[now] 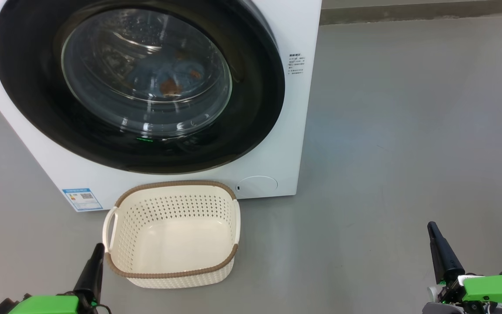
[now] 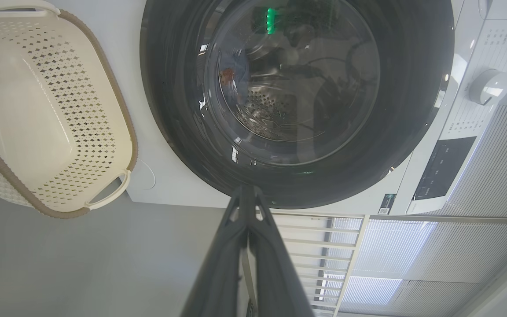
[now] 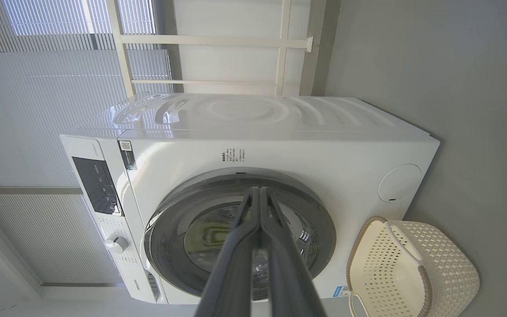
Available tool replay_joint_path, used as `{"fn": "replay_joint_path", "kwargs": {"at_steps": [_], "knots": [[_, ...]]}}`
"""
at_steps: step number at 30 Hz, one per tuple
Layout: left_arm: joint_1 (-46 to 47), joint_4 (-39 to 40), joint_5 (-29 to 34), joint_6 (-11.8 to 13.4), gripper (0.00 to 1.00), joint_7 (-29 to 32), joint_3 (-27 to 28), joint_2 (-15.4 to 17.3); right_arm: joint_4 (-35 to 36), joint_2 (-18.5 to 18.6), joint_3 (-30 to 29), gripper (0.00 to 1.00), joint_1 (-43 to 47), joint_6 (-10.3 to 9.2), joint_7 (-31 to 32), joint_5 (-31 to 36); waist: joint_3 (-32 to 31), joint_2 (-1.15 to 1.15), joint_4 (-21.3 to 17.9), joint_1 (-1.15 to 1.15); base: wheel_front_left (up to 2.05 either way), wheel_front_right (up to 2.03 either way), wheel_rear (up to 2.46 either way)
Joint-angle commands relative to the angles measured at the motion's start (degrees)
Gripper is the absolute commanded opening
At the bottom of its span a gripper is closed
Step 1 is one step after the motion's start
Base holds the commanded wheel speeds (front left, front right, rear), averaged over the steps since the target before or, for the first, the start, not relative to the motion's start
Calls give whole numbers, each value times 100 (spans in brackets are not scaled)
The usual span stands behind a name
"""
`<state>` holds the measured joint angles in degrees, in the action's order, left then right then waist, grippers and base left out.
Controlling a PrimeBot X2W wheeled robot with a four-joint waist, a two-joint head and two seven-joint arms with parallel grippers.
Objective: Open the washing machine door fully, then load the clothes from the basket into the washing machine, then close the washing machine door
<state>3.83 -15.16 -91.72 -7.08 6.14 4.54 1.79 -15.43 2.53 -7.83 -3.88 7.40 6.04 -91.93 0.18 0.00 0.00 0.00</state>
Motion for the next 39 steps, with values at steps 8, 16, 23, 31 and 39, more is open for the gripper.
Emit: {"fn": "replay_joint_path", "kwargs": {"at_steps": [8, 16, 23, 31, 39], "knots": [[236, 111, -46, -41, 0, 34, 196, 109, 141, 34, 132, 0, -230, 9, 44, -24, 0, 0, 0, 0, 0, 0, 0], [236, 111, -46, -41, 0, 34, 196, 109, 141, 34, 132, 0, -230, 9, 44, -24, 0, 0, 0, 0, 0, 0, 0], [236, 111, -46, -41, 0, 34, 196, 109, 141, 34, 132, 0, -230, 9, 44, -25, 0, 0, 0, 0, 0, 0, 0], [236, 111, -46, -41, 0, 34, 196, 109, 141, 34, 132, 0, -230, 9, 44, -25, 0, 0, 0, 0, 0, 0, 0], [236, 112, -46, -41, 0, 34, 196, 109, 141, 34, 132, 0, -230, 9, 44, -25, 0, 0, 0, 0, 0, 0, 0]]}}
